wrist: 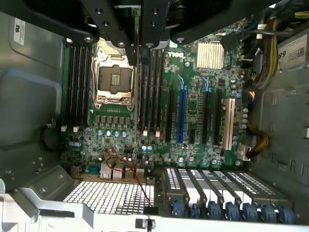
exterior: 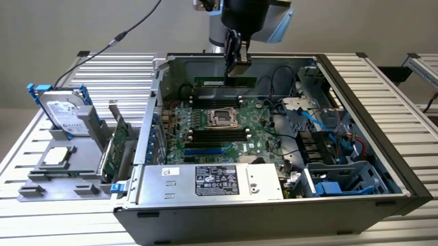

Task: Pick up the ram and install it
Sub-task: 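Pick up the ram and move it above insertion slot, then insert the ram into the slot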

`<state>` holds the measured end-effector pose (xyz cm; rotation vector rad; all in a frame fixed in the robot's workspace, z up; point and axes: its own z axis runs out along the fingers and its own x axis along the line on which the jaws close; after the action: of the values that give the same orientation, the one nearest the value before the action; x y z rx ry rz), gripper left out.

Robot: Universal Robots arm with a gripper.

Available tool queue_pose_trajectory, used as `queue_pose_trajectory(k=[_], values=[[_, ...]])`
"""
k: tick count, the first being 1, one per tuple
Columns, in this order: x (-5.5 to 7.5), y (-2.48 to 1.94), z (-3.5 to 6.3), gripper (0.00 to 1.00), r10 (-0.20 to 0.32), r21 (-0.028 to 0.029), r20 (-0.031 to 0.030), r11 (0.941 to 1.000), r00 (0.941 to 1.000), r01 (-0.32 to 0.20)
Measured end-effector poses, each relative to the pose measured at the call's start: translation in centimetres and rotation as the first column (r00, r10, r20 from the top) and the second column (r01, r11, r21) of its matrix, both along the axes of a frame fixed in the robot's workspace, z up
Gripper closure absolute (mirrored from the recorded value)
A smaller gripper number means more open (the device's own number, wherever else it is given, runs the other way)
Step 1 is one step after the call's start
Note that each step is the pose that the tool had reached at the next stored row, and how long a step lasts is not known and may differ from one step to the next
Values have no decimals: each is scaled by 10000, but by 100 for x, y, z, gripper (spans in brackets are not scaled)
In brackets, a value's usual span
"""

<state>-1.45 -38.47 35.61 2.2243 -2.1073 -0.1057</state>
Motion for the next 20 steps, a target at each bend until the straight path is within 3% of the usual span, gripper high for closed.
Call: queue_pose_trajectory(k=[6,20], values=[[11,31,-60,86,-34,-29,64,10000,10000,34],[10,31,-60,86,-42,-39,65,10000,10000,42]])
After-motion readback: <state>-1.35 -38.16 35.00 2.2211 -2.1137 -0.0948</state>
